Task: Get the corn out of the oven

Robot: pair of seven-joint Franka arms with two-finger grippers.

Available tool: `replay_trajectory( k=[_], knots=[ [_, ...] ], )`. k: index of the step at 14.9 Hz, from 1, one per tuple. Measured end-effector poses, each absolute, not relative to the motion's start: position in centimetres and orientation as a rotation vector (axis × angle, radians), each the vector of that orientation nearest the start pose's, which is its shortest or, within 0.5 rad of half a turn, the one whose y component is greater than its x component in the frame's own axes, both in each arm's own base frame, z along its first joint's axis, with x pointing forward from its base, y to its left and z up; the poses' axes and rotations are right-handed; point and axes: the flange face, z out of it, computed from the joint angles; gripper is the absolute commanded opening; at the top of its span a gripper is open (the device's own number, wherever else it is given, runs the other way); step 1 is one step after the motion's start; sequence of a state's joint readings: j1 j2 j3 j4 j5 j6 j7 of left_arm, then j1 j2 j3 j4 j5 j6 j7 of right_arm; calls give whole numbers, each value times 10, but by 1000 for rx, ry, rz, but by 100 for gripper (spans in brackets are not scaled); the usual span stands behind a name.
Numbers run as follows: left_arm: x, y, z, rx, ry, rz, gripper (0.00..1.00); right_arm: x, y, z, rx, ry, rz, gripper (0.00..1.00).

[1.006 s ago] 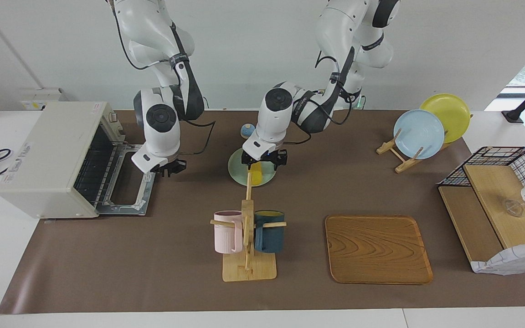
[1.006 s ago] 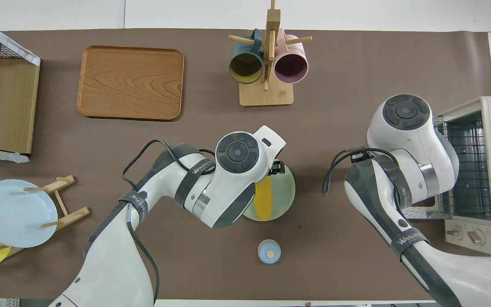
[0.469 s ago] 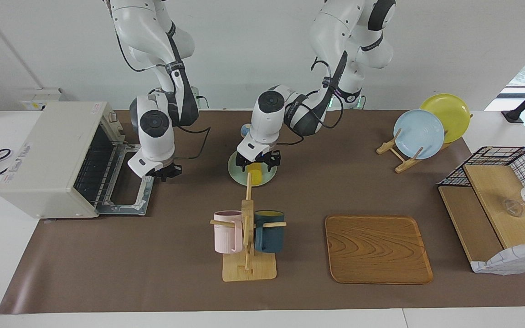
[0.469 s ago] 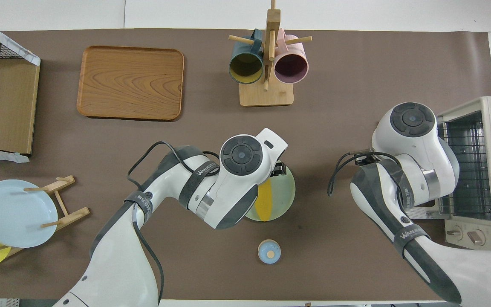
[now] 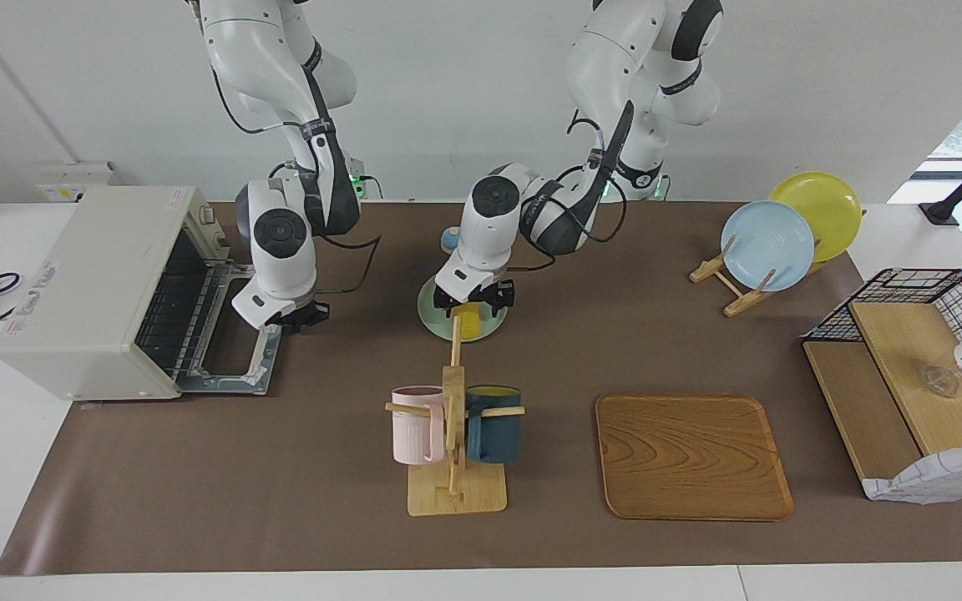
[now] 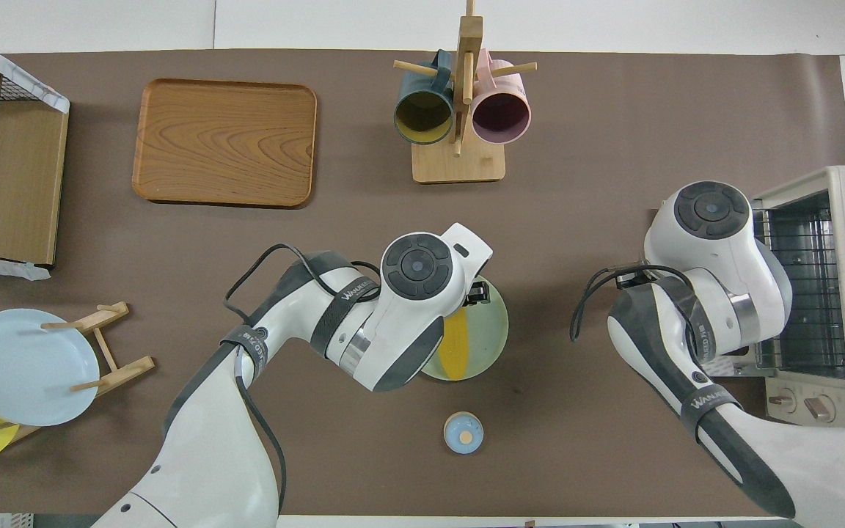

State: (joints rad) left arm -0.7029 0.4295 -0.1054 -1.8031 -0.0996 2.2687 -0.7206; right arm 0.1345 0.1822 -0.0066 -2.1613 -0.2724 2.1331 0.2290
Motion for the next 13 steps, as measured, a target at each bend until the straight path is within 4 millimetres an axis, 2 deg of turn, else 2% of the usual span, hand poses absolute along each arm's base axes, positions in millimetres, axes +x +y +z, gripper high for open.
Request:
replay_trajectory(
  k=[2, 3, 4, 8, 10, 12, 13],
  knots=[
    [452, -469, 311, -3252, 24, 95, 33, 532, 49, 296, -3381, -105, 289, 3],
    [451, -469, 310, -3251, 23, 96, 13, 532, 49, 296, -3382, -109, 290, 3],
    [451, -468, 310, -3251, 23, 96, 0, 532, 49, 296, -3383, -111, 290, 3],
    [453, -469, 312, -3255, 10, 88, 0, 531, 57, 297, -3422, -199, 307, 3],
    [462, -467, 323, -3261, -15, 72, 0, 534, 59, 310, -3424, -267, 355, 3],
    [490, -451, 356, -3260, -84, 58, 0, 538, 56, 336, -3417, -328, 404, 3],
    [512, -433, 379, -3257, -130, 53, 0, 539, 52, 353, -3416, -350, 423, 3]
  ],
)
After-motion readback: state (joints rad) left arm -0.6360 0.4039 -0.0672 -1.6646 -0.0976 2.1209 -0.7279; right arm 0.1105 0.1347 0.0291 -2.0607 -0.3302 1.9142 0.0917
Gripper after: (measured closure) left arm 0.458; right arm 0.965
